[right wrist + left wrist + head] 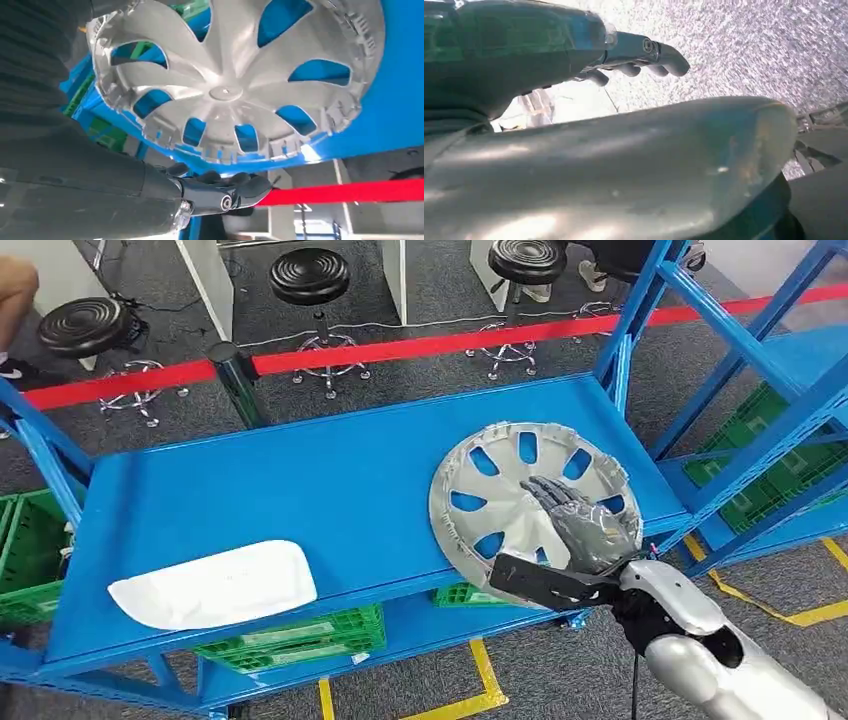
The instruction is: Take the parts from the cabinet and place them on the table.
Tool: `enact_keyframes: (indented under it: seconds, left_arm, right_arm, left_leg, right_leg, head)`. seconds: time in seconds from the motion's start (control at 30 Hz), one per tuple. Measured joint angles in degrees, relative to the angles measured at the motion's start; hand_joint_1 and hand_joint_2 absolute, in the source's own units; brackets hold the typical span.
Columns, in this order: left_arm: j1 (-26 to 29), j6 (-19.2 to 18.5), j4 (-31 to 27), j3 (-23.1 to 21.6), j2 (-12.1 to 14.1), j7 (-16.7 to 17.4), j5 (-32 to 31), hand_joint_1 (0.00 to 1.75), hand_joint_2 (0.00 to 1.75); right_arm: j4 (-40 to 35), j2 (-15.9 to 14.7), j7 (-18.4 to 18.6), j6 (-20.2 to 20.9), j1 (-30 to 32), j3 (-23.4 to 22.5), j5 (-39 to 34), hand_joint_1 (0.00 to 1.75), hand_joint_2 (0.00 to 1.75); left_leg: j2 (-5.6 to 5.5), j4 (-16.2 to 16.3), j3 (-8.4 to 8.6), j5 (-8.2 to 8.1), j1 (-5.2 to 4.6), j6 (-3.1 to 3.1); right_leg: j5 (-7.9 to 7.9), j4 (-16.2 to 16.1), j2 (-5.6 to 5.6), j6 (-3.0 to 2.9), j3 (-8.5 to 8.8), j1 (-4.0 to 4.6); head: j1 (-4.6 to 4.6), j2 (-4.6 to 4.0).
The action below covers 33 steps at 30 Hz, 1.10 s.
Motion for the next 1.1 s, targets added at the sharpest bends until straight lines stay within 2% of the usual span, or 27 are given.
enact_keyframes:
  seconds: [0.27, 0.5, 0.8, 1.1]
  left_arm:
    - [-0.01, -0.02, 0.0, -0.02, 0.5, 0.37, -1.4, 0.0, 0.0]
    - [-0.01, -0.15, 0.0, -0.02, 1.18, -0.02, -0.65, 0.0, 0.0]
    - [0.01, -0.35, 0.0, -0.02, 1.18, 0.68, 0.33, 0.0, 0.0]
    - [0.0, 0.5, -0.02, 0.07, 0.81, -0.13, 1.1, 0.0, 0.0]
  right_arm:
    - [3.02, -0.5, 0.22, -1.09, 2.36, 0.09, -1.16, 0.0, 1.75]
    - [6.86, -0.55, 0.76, 3.54, 2.19, 1.09, -2.47, 0.0, 1.75]
    - [11.93, 1.05, 0.04, 5.42, -1.61, 3.69, -3.1, 0.0, 1.75]
    - [17.34, 4.35, -1.66, 6.8, -4.28, 7.37, -4.33, 0.0, 1.75]
  left_leg:
    - [-0.47, 0.01, -0.01, -0.01, -0.01, 0.01]
    - [-0.61, 0.01, -0.17, 0.0, -0.01, 0.0]
    - [-0.15, 0.0, -0.16, 0.01, 0.01, 0.0]
    - [-0.05, -0.01, -0.02, -0.01, 0.0, 0.01]
  right_leg:
    - [-0.01, -0.04, -0.09, 0.0, 0.01, 0.0]
    - [-0.01, -0.04, -0.24, 0.0, 0.05, -0.01]
    - [-0.01, -0.01, -0.11, 0.0, 0.05, 0.0]
    - [0.0, -0.02, 0.0, 0.0, 0.05, 0.0]
  head:
    - [0.02, 0.0]
    - [0.02, 0.0]
    - [0.0, 0.0]
    - [0.02, 0.0]
